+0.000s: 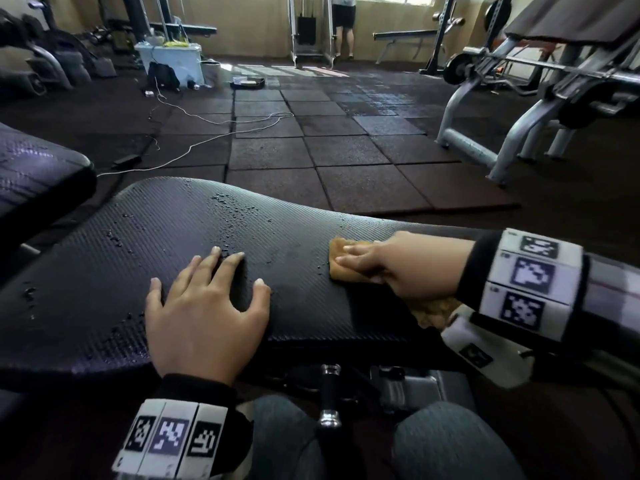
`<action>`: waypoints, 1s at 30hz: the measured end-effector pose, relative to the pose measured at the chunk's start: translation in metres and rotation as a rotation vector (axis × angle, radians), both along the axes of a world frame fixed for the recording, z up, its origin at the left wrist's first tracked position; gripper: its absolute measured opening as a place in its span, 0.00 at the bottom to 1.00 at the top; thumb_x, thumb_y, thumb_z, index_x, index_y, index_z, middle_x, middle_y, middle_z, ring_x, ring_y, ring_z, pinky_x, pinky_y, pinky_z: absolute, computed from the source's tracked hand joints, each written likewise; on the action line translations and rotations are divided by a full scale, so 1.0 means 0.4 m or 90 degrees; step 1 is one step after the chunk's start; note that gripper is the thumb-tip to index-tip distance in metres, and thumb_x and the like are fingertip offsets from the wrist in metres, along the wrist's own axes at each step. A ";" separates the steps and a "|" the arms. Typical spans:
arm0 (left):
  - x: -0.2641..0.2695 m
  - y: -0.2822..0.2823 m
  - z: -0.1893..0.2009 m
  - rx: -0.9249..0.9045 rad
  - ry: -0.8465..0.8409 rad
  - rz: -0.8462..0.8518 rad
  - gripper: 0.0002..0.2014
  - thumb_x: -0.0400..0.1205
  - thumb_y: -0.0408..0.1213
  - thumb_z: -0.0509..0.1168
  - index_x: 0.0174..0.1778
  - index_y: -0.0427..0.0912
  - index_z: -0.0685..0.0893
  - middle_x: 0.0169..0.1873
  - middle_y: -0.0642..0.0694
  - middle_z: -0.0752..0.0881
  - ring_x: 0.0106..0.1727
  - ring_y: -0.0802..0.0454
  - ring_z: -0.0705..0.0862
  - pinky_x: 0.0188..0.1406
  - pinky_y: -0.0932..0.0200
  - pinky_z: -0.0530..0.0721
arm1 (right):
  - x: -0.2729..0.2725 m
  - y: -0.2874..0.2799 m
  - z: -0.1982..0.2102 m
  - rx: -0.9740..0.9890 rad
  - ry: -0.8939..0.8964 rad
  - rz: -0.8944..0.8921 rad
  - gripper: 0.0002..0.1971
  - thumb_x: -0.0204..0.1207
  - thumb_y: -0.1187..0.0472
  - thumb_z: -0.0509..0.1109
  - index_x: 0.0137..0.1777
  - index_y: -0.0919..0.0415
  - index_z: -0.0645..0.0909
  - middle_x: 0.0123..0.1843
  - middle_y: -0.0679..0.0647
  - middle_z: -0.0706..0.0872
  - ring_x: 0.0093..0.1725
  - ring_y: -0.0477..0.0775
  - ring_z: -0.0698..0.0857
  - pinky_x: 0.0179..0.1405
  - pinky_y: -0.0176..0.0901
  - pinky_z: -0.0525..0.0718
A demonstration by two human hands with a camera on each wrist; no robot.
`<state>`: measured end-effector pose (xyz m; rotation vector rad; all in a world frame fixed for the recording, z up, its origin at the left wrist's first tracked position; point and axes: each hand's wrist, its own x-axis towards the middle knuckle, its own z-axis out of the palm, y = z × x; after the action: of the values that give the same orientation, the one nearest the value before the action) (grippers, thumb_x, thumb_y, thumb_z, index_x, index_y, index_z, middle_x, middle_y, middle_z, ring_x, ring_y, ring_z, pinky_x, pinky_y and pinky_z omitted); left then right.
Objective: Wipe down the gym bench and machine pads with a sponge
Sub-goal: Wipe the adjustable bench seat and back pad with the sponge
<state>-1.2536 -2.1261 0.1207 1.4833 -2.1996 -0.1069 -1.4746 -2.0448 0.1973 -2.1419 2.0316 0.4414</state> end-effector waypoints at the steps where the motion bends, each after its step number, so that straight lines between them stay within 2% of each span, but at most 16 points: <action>1: 0.000 0.000 0.000 -0.001 0.000 0.000 0.30 0.74 0.63 0.51 0.69 0.59 0.81 0.74 0.55 0.77 0.77 0.53 0.71 0.79 0.40 0.58 | -0.005 0.021 0.003 -0.003 -0.027 0.009 0.29 0.81 0.63 0.60 0.80 0.45 0.60 0.82 0.43 0.57 0.80 0.48 0.62 0.78 0.42 0.60; 4: -0.001 -0.002 -0.002 -0.006 0.002 0.000 0.31 0.74 0.63 0.50 0.69 0.59 0.81 0.74 0.54 0.77 0.77 0.53 0.72 0.79 0.40 0.58 | -0.038 0.087 0.021 0.022 -0.062 0.001 0.30 0.80 0.64 0.60 0.79 0.39 0.60 0.81 0.36 0.56 0.80 0.40 0.58 0.79 0.37 0.55; 7: -0.001 -0.002 -0.003 -0.009 0.005 0.000 0.31 0.74 0.63 0.50 0.69 0.58 0.82 0.73 0.54 0.78 0.77 0.52 0.72 0.78 0.39 0.58 | -0.093 0.110 0.032 0.053 -0.042 -0.059 0.31 0.81 0.65 0.60 0.79 0.38 0.59 0.80 0.33 0.55 0.80 0.38 0.58 0.78 0.32 0.53; 9: -0.002 -0.001 -0.002 -0.008 0.005 0.000 0.31 0.74 0.63 0.50 0.69 0.58 0.82 0.74 0.54 0.78 0.77 0.52 0.72 0.78 0.39 0.58 | -0.124 0.094 0.033 0.055 -0.001 -0.106 0.29 0.81 0.64 0.59 0.79 0.41 0.59 0.81 0.36 0.57 0.79 0.42 0.62 0.77 0.32 0.57; 12: -0.003 0.000 -0.001 -0.008 0.003 -0.001 0.31 0.74 0.63 0.50 0.69 0.59 0.81 0.74 0.54 0.78 0.77 0.53 0.72 0.78 0.39 0.58 | -0.132 0.045 0.035 0.035 0.080 -0.139 0.26 0.81 0.59 0.56 0.78 0.42 0.63 0.77 0.49 0.71 0.72 0.55 0.75 0.70 0.40 0.69; 14: -0.003 -0.001 -0.001 -0.007 0.002 -0.003 0.31 0.74 0.63 0.50 0.69 0.59 0.81 0.74 0.54 0.77 0.77 0.53 0.72 0.78 0.39 0.58 | -0.111 0.010 0.038 0.030 0.122 -0.131 0.26 0.82 0.58 0.54 0.79 0.43 0.60 0.74 0.54 0.75 0.68 0.60 0.77 0.67 0.40 0.72; 16: 0.000 -0.001 -0.001 -0.007 0.000 -0.005 0.31 0.74 0.63 0.50 0.70 0.59 0.81 0.74 0.54 0.77 0.77 0.53 0.72 0.79 0.40 0.57 | -0.089 -0.013 0.034 0.025 0.112 -0.109 0.27 0.83 0.59 0.54 0.80 0.42 0.57 0.78 0.51 0.69 0.72 0.58 0.74 0.70 0.40 0.69; 19: 0.004 -0.001 -0.004 -0.013 0.006 -0.008 0.31 0.74 0.63 0.50 0.69 0.58 0.81 0.74 0.54 0.78 0.77 0.52 0.72 0.78 0.40 0.58 | -0.066 0.001 0.012 0.009 0.012 -0.060 0.29 0.81 0.64 0.58 0.80 0.42 0.58 0.82 0.42 0.58 0.79 0.50 0.65 0.77 0.40 0.60; 23: 0.004 -0.002 -0.005 -0.021 0.012 -0.009 0.31 0.74 0.62 0.51 0.68 0.57 0.82 0.72 0.52 0.79 0.76 0.51 0.74 0.78 0.39 0.60 | -0.069 0.085 0.006 -0.014 -0.117 -0.011 0.29 0.81 0.67 0.60 0.78 0.40 0.62 0.80 0.35 0.58 0.80 0.39 0.57 0.80 0.36 0.53; 27: 0.002 -0.002 -0.005 -0.016 0.003 -0.007 0.31 0.74 0.63 0.51 0.69 0.57 0.82 0.73 0.53 0.78 0.77 0.52 0.72 0.78 0.39 0.59 | -0.130 0.132 0.022 0.028 -0.085 -0.065 0.30 0.81 0.65 0.61 0.77 0.37 0.61 0.79 0.31 0.57 0.78 0.35 0.57 0.78 0.29 0.52; 30: -0.001 -0.002 -0.005 -0.014 0.005 -0.003 0.30 0.74 0.63 0.51 0.69 0.58 0.81 0.73 0.54 0.78 0.77 0.52 0.72 0.78 0.39 0.59 | -0.167 0.102 0.026 0.028 -0.018 -0.125 0.29 0.81 0.62 0.61 0.78 0.39 0.61 0.80 0.35 0.59 0.78 0.41 0.64 0.76 0.32 0.58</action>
<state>-1.2540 -2.1269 0.1188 1.4630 -2.1909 -0.0892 -1.5413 -2.0041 0.2077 -1.8892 2.1685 0.4211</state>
